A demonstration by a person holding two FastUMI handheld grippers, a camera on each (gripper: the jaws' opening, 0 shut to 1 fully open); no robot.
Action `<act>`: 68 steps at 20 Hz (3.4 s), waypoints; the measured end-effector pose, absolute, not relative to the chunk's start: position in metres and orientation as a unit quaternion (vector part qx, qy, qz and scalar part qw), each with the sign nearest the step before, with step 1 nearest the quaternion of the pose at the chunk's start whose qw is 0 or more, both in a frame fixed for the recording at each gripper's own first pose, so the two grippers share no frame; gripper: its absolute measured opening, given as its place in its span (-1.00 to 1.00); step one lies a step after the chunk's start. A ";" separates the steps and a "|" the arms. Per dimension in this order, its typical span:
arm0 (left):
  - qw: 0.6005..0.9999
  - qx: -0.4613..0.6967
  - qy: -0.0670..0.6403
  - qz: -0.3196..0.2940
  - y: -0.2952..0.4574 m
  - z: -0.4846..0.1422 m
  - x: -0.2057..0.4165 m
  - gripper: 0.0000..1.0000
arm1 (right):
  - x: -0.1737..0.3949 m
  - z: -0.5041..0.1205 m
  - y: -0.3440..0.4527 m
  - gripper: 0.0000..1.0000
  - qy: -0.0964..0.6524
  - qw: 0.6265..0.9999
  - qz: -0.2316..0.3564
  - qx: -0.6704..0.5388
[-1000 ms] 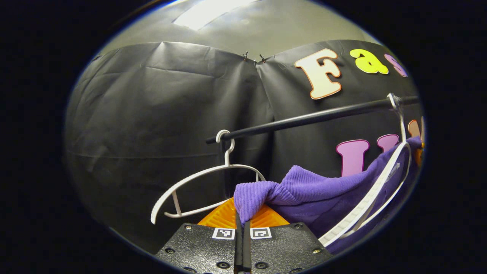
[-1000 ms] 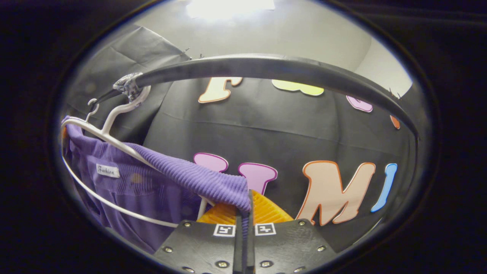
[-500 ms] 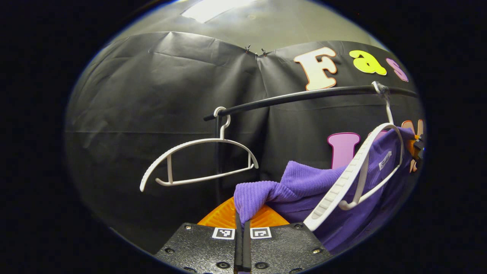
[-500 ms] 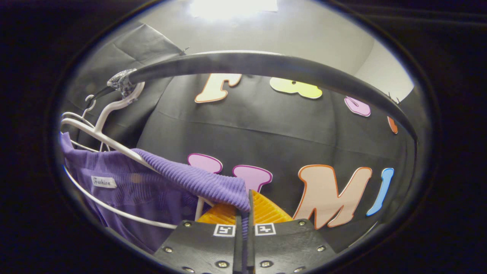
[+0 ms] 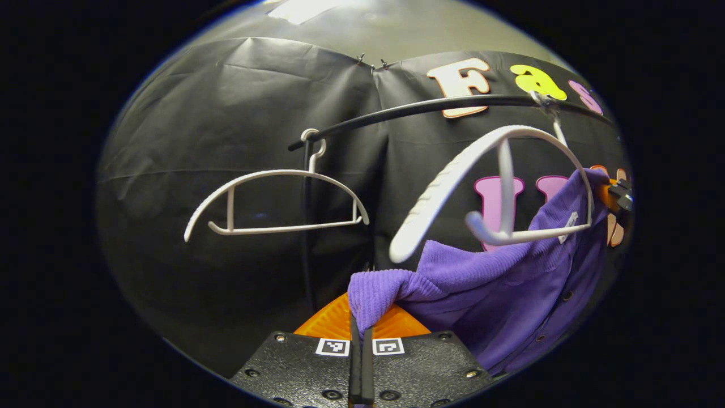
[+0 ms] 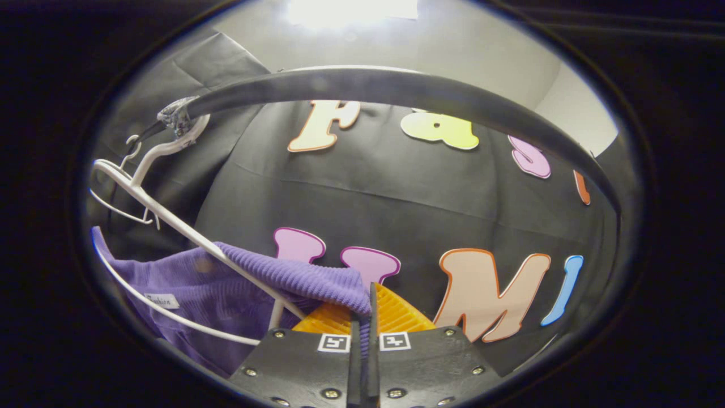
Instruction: Grasp the clothes on the hanger with both hands and then place them into the laundry hamper below.
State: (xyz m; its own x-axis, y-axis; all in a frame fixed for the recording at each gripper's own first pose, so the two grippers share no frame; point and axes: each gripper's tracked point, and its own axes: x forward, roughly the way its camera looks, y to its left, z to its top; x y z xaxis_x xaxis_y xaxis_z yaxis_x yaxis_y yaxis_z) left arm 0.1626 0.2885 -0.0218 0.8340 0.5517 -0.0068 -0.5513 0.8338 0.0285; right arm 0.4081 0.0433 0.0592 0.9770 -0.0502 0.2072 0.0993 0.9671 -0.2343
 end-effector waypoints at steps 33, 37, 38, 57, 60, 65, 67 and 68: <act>0.990 0.052 0.130 0.025 0.115 -0.133 0.249 -0.99 | 0.329 -0.144 0.005 -0.91 0.112 0.974 -0.027 -0.197; 0.985 0.051 0.168 -0.002 0.103 -0.165 0.240 -0.99 | 0.304 -0.203 0.020 -0.92 0.178 0.966 0.001 -0.185; 0.983 0.050 0.176 -0.008 0.101 -0.173 0.237 -0.98 | 0.299 -0.217 0.022 -0.91 0.195 0.963 0.007 -0.183; 0.950 0.020 0.308 -0.038 0.085 -0.262 0.183 -0.51 | 0.220 -0.322 0.039 -0.67 0.381 0.910 0.078 -0.142; 0.952 0.020 0.304 -0.039 0.086 -0.258 0.183 -0.51 | 0.221 -0.318 0.040 -0.67 0.375 0.913 0.076 -0.144; 0.954 0.014 0.297 -0.036 0.091 -0.252 0.181 -0.51 | 0.225 -0.308 0.045 -0.67 0.361 0.919 0.072 -0.140; 0.955 0.014 0.293 -0.035 0.091 -0.250 0.180 -0.51 | 0.224 -0.302 0.044 -0.68 0.353 0.922 0.068 -0.140; 0.956 0.015 0.291 -0.035 0.091 -0.245 0.179 -0.51 | 0.223 -0.296 0.043 -0.68 0.347 0.925 0.065 -0.139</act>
